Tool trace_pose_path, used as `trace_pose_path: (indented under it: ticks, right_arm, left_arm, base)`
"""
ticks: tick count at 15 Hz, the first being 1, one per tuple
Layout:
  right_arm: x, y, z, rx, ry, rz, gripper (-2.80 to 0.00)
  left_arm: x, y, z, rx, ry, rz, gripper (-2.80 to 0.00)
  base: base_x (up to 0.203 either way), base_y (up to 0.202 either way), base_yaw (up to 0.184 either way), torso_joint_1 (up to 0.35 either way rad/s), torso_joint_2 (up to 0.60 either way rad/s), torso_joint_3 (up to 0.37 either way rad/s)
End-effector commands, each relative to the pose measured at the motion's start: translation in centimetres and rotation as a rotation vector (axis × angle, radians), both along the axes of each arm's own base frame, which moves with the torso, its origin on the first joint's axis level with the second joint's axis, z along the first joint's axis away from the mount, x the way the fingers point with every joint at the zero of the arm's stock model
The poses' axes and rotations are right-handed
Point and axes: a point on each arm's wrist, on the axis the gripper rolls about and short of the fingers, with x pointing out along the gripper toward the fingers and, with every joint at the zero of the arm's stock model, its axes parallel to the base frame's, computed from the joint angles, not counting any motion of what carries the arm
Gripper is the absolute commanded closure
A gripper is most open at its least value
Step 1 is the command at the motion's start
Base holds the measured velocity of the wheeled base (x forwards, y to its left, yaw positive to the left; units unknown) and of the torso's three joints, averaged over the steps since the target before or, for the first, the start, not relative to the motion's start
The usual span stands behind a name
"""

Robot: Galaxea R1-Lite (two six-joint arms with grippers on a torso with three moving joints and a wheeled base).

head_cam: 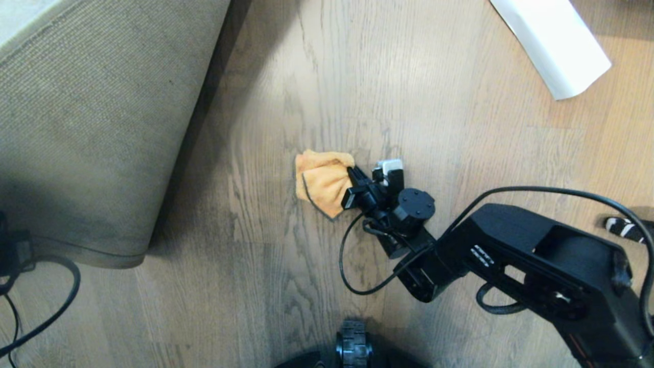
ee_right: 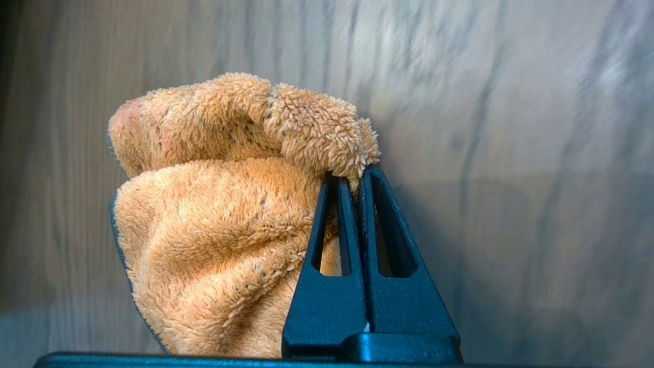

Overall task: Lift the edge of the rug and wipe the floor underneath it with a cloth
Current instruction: Wipe the floor under the carpet with a rag

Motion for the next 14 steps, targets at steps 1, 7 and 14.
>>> trace_pose_path:
  ticks: [1, 7, 14]
  right_arm:
    - [0.0, -0.8, 1.3, 0.036, -0.051, -0.018, 0.00]
    - [-0.4, -1.3, 3.0, 0.051, -0.074, -0.023, 0.00]
    - [-3.0, -2.9, 8.1, 0.086, -0.131, -0.024, 0.00]
  left_arm:
    - [0.0, 0.0, 0.1, 0.003, -0.008, 0.003, 0.00]
    - [0.0, 0.0, 0.1, 0.002, -0.007, 0.005, 0.00]
    - [0.0, 0.0, 0.1, 0.002, -0.006, 0.003, 0.00]
  base:
    - [0.000, 0.000, 0.000, 0.000, 0.00, 0.000]
    - [0.000, 0.000, 0.000, 0.000, 0.00, 0.000]
    - [0.000, 0.000, 0.000, 0.000, 0.00, 0.000]
